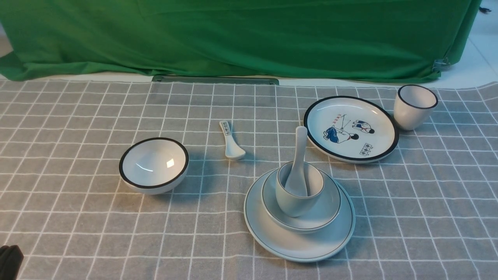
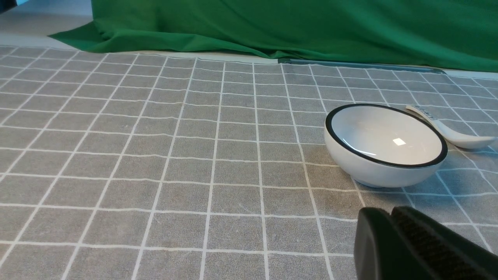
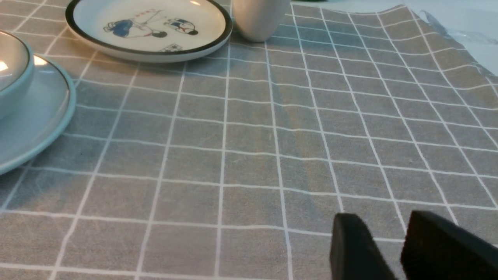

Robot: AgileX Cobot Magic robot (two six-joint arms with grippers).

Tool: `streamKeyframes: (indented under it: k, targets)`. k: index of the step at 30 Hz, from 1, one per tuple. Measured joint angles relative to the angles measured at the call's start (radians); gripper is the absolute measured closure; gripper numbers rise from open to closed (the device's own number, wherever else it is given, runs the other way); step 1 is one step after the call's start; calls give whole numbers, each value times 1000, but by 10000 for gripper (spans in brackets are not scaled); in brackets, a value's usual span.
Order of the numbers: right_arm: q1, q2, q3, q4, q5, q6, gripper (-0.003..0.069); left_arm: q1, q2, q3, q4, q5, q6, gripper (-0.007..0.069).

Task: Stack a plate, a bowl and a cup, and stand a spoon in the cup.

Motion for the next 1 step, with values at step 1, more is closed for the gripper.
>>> streamKeyframes:
  k: [1]
  targets:
    - [0,0,0,0,0,0,417,0,0,0,0,0,0,607]
